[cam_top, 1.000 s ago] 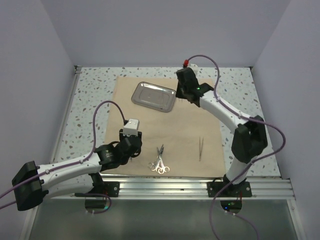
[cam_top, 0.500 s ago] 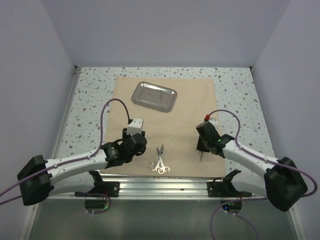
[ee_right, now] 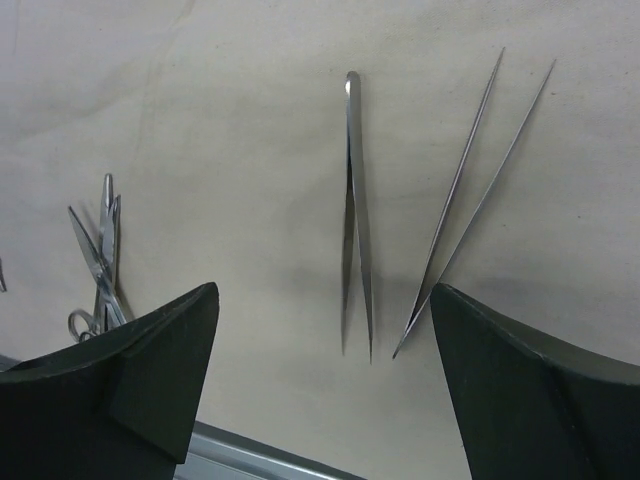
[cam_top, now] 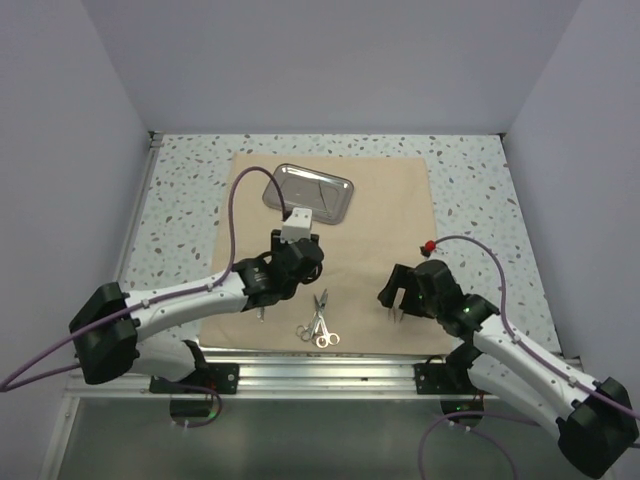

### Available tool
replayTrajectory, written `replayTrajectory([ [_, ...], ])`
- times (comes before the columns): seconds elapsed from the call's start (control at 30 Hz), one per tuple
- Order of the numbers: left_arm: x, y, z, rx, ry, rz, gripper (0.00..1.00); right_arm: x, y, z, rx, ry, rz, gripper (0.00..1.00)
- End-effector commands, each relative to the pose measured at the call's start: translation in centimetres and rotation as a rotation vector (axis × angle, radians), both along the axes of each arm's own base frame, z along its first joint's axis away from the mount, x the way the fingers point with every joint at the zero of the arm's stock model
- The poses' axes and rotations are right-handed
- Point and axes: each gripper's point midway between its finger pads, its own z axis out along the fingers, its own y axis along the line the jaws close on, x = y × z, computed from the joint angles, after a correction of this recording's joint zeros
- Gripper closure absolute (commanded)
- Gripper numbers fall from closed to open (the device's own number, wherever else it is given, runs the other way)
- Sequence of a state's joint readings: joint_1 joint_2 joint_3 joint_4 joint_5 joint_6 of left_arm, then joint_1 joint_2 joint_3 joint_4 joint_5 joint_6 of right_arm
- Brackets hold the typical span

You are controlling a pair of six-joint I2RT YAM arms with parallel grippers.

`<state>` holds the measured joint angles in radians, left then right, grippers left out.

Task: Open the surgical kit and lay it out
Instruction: Place the medical item in the surgical kit, then pick up the medical item from the container.

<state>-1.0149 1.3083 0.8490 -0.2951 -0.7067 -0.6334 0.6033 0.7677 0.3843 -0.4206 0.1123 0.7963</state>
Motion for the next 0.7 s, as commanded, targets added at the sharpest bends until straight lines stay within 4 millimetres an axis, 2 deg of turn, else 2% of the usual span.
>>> replayTrajectory([
  [0.0, 3.6, -1.4, 2.5, -0.047, -0.096, 0.07, 0.43, -0.8, 0.4, 0.1, 0.009, 0.009, 0.052, 0.09],
  [0.07, 5.7, -1.9, 3.5, -0.079, -0.136, 0.096, 0.42, -0.7, 0.5, 0.4, 0.009, 0.005, 0.066, 0.07],
  [0.1, 6.6, -2.1, 2.7, -0.067, -0.131, 0.103, 0.42, -0.5, 0.8, 1.2, 0.013, -0.013, 0.076, 0.07],
  [0.13, 8.0, -1.5, 2.7, -0.073, -0.138, 0.13, 0.42, -0.3, 0.8, 1.6, 0.014, -0.024, 0.08, 0.07],
  [0.17, 9.3, -2.4, 3.7, -0.113, -0.157, 0.123, 0.42, -0.1, 0.8, 2.0, 0.012, -0.037, 0.08, 0.07],
  [0.2, 10.5, -2.7, 2.6, -0.103, -0.152, 0.129, 0.42, 0.0, 0.7, 2.6, 0.006, -0.052, 0.085, 0.07],
  [0.23, 12.0, -2.3, 2.4, -0.105, -0.154, 0.149, 0.43, 0.2, 0.6, 3.2, 0.007, -0.072, 0.081, 0.07],
  [0.27, 13.5, -3.2, 1.8, -0.098, -0.145, 0.143, 0.43, 0.1, 0.2, 3.3, -0.013, -0.074, 0.078, 0.07],
  [0.33, 15.7, -3.4, 0.9, -0.083, -0.139, 0.152, 0.43, 0.2, -0.4, 4.2, -0.024, -0.097, 0.058, 0.07],
  [0.37, 17.2, -4.3, 1.9, -0.099, -0.155, 0.141, 0.44, 0.4, -0.9, 4.7, -0.033, -0.118, 0.036, 0.07],
  [0.4, 18.1, -4.7, -0.8, -0.059, -0.12, 0.14, 0.44, 0.1, -1.1, 4.9, -0.037, -0.114, 0.031, 0.07],
  [0.43, 19.1, -4.6, -1.5, -0.05, -0.106, 0.146, 0.45, 0.0, -1.3, 5.0, -0.038, -0.118, 0.026, 0.07],
  [0.47, 20.3, -5.7, -2.7, -0.05, -0.088, 0.135, 0.45, -0.1, -1.5, 5.4, -0.032, -0.126, 0.017, 0.07],
  [0.67, 24.2, -6.3, -6.3, -0.052, -0.051, 0.164, 0.46, -0.4, -1.9, 5.3, -0.041, -0.113, 0.009, 0.06],
])
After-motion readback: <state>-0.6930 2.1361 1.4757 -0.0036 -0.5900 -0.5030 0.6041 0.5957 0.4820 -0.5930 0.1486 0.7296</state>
